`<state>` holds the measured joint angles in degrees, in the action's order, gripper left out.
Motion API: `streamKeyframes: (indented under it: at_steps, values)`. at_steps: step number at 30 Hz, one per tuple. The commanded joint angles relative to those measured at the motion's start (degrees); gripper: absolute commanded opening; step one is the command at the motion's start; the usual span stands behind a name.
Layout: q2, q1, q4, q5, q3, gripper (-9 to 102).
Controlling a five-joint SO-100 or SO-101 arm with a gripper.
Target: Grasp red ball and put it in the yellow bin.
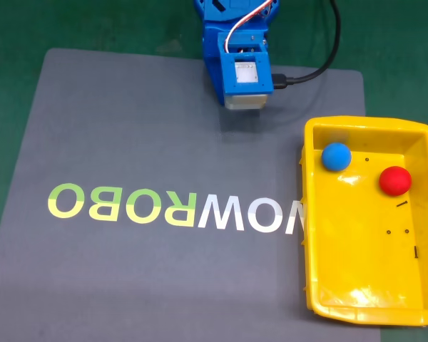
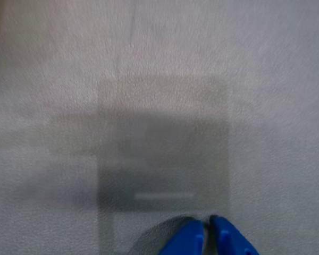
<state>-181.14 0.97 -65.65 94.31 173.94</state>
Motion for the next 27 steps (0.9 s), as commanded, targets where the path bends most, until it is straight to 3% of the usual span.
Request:
streamKeyframes:
  at_steps: [1, 3, 27]
  values:
    - [-7.2, 1.6, -6.6, 0.8, 2.5, 0]
    - [-9.4, 1.7, -10.2, 0.2, 3.0, 0]
    - [-9.4, 2.0, -12.9, -0.4, 3.7, 0]
